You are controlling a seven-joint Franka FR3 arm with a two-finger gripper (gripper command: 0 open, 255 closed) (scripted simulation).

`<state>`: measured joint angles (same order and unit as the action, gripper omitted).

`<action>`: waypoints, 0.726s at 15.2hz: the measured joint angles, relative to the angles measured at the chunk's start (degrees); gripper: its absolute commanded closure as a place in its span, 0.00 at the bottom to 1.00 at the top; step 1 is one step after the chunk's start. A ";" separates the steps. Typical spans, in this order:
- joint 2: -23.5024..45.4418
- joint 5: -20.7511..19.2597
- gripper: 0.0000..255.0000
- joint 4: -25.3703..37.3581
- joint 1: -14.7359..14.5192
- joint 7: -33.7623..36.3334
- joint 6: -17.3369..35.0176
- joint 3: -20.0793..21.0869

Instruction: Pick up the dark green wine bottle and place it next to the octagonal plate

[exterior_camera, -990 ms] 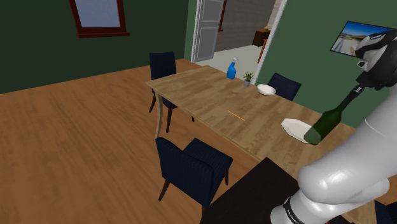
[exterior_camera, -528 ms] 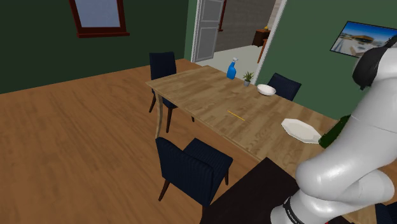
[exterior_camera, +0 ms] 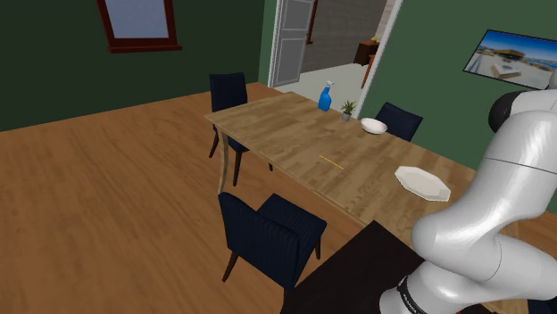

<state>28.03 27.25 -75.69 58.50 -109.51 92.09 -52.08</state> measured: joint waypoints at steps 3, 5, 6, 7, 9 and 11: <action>1.16 0.82 1.00 -0.22 1.27 -1.26 0.88 0.34; 1.36 1.00 1.00 -1.38 1.13 -1.63 2.08 0.43; 1.16 0.91 1.00 -2.36 0.77 -1.78 2.80 0.36; 1.33 1.07 1.00 -2.96 0.69 -1.94 3.50 0.45; 1.60 1.30 1.00 -4.14 0.45 -2.18 4.78 0.60; 1.56 1.39 1.00 -5.89 -0.04 -2.52 6.35 0.62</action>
<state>29.59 28.64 -81.58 58.46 -112.03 98.44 -51.45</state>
